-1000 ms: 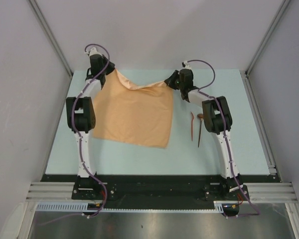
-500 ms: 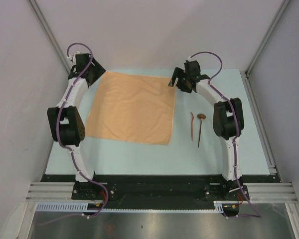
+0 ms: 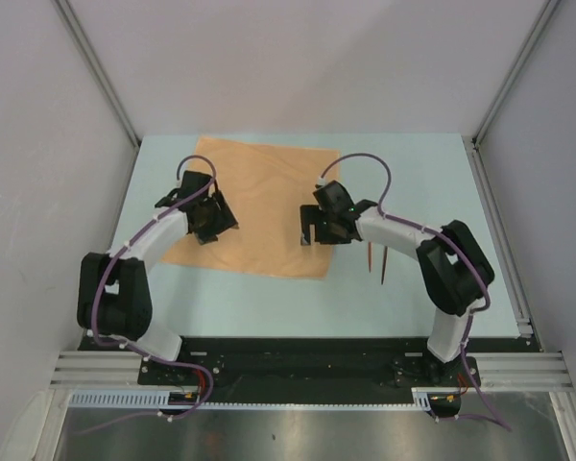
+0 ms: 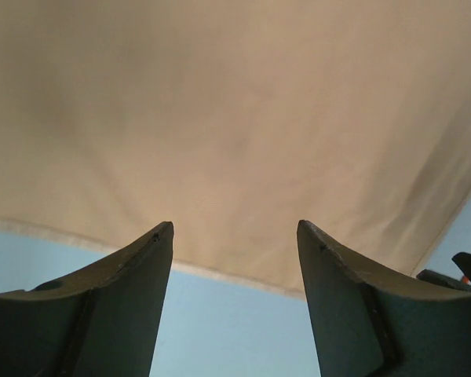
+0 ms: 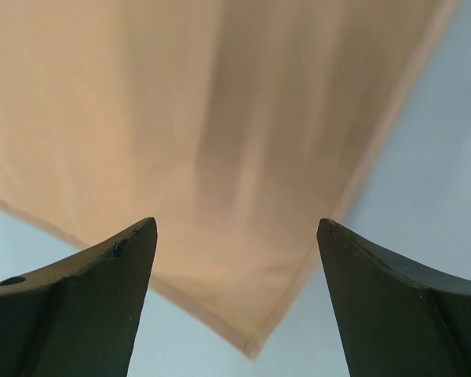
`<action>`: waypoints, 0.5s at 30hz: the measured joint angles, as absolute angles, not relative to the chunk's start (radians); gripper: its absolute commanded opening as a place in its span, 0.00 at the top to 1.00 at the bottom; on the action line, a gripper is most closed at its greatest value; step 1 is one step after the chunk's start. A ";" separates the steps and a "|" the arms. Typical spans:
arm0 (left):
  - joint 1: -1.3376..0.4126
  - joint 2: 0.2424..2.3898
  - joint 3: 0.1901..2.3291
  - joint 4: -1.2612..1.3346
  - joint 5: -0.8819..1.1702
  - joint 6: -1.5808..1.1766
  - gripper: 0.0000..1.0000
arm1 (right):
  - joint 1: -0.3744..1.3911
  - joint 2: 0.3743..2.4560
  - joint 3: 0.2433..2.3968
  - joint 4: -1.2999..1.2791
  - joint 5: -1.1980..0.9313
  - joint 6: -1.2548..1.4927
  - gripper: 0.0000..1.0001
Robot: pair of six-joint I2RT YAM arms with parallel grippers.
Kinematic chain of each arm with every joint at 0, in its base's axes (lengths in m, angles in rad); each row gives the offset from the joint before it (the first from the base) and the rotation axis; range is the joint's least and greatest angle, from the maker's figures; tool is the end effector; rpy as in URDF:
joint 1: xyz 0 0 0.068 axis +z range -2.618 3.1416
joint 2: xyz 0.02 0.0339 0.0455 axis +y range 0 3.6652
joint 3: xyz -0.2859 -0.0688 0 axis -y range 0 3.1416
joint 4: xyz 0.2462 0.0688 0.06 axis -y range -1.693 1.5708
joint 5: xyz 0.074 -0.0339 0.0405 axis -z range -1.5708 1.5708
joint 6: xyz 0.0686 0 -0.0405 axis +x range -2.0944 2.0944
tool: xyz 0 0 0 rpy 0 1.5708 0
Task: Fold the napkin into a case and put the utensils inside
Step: Flatten out the crumpled napkin at the center of the board, then pick up the flattened napkin from the center of the board.
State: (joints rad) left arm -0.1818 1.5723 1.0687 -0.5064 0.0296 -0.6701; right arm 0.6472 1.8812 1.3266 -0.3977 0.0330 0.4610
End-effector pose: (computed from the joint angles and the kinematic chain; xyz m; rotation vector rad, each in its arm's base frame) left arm 0.3349 -0.0636 0.2124 -0.6228 2.5463 -0.3473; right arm 0.3451 0.2580 0.1909 -0.2255 2.5607 0.3961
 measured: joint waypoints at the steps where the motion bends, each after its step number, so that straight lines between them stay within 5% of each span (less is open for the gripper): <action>1: -0.181 1.553 1.060 -0.524 0.030 -0.664 0.29 | 0.648 1.849 1.281 -0.390 0.027 0.473 0.13; 8: -0.182 1.193 0.964 -0.574 0.026 -0.618 0.28 | 0.530 1.707 1.053 -0.346 -0.048 0.577 0.24; 15: -0.182 1.121 0.937 -0.625 0.007 -0.603 0.28 | 0.608 1.631 0.905 -0.265 -0.110 0.709 0.30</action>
State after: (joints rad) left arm -0.1822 1.1213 0.9367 -0.6250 0.0074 -0.6025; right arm 0.6079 1.6310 0.9051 -0.2649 -0.1104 0.7086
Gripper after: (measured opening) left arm 0.719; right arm 0.711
